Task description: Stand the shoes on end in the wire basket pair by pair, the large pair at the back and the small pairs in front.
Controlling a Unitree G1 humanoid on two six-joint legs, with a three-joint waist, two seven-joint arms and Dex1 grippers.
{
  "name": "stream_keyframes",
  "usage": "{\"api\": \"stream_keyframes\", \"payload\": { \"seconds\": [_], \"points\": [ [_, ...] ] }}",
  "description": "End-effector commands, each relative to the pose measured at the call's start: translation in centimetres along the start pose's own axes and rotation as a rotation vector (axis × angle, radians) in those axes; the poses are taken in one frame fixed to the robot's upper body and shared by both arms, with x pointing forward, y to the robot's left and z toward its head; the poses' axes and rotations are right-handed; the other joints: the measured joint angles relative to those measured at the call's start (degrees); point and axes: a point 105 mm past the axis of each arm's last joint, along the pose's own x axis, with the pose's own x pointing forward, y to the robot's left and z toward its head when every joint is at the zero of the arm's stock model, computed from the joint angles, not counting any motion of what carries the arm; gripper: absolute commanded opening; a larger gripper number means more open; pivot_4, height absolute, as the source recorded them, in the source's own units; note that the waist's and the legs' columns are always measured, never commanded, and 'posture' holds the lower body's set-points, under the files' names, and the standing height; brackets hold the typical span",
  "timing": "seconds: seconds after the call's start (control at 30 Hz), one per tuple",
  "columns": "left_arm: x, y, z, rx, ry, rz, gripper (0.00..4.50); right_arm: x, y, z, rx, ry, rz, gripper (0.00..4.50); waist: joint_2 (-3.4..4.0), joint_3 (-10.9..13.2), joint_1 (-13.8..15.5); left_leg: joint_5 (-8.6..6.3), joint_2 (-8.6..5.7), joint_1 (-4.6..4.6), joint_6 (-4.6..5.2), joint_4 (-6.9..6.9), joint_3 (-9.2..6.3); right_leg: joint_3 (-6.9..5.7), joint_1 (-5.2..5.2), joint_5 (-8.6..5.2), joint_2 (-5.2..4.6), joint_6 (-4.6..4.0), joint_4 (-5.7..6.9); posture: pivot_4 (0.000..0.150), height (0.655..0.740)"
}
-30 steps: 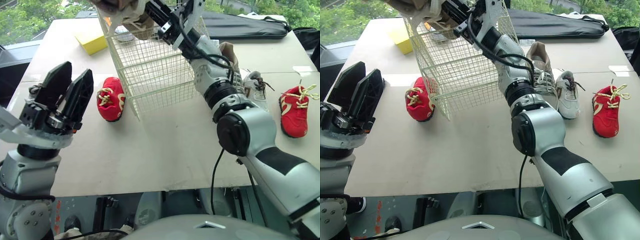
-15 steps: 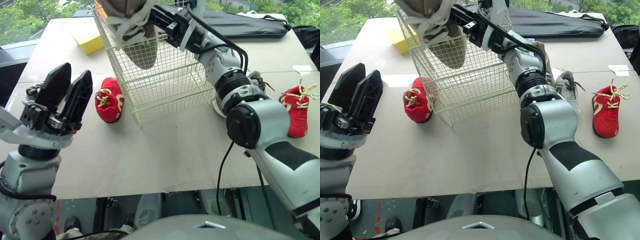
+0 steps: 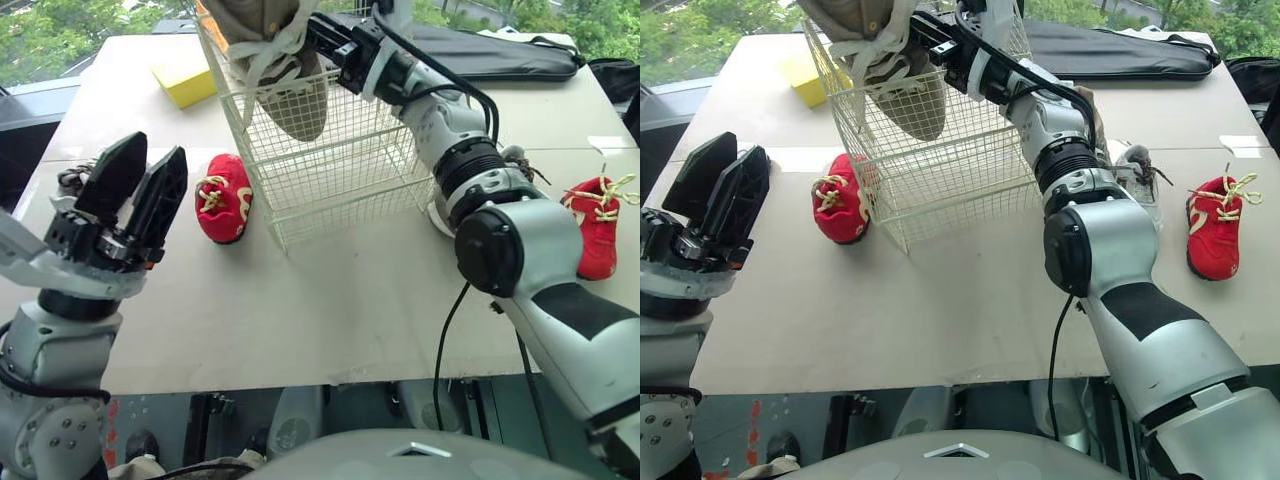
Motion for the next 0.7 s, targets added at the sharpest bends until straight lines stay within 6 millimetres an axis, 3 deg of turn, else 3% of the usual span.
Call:
{"api": "stream_keyframes", "payload": {
  "seconds": [0.03, 0.17, 0.33, 0.53, 0.63, 0.7],
  "points": [
    [0.1, -0.1, 0.8, 0.018, -0.018, -0.031, 3.40, -0.9, -0.3, -1.7, 0.069, 0.034, 0.011, 1.44, 0.00, 0.00, 0.10, 0.00, 0.00, -0.01, 0.00, 0.00, 0.00, 0.00, 0.00, 0.00, 0.00, 0.00, -0.03, 0.150, 0.7400],
    [0.4, -0.1, 0.4, -0.007, 0.003, -0.055, 3.40, -0.9, -0.3, 0.7, -0.055, 0.003, 0.037, 3.25, 0.03, 0.02, 0.18, 0.01, 0.01, -0.07, -0.02, -0.11, -0.05, -0.06, -0.01, 0.00, -0.01, 0.00, -0.24, 0.150, 0.7400],
    [0.7, 0.3, -0.4, -0.025, 0.066, -0.064, 3.40, -1.7, -0.8, 2.4, -0.249, 0.039, 0.046, 3.25, 0.10, 0.07, 0.08, 0.01, 0.01, -0.16, -0.02, -0.17, -0.08, -0.10, -0.02, 0.01, -0.02, 0.01, -0.40, 0.150, 0.7400],
    [1.6, -0.1, -1.7, -0.064, 0.182, -0.126, 3.40, -4.2, -3.1, 4.4, -0.508, 0.104, -0.075, 3.25, 0.14, 0.09, 0.23, 0.01, 0.00, -0.20, -0.02, -0.17, -0.11, -0.13, -0.04, 0.01, -0.04, 0.01, -0.42, 0.150, 0.7400],
    [2.2, -0.9, -2.5, -0.089, 0.255, -0.171, 3.40, -6.0, -3.4, 6.3, -0.527, 0.137, -0.084, 3.25, 0.20, 0.13, 0.50, 0.01, 0.02, -0.25, -0.02, -0.17, -0.12, -0.13, -0.08, 0.01, -0.06, 0.01, -0.42, 0.150, 0.7400],
    [2.6, -1.9, -2.5, -0.138, 0.275, -0.232, 3.40, -7.6, -2.3, 7.0, -0.477, 0.186, 0.013, 3.25, 0.22, 0.14, 0.93, 0.01, 0.03, -0.28, -0.02, -0.17, -0.17, -0.13, -0.11, 0.01, -0.06, 0.01, -0.43, 0.150, 0.7400]
  ]
}}
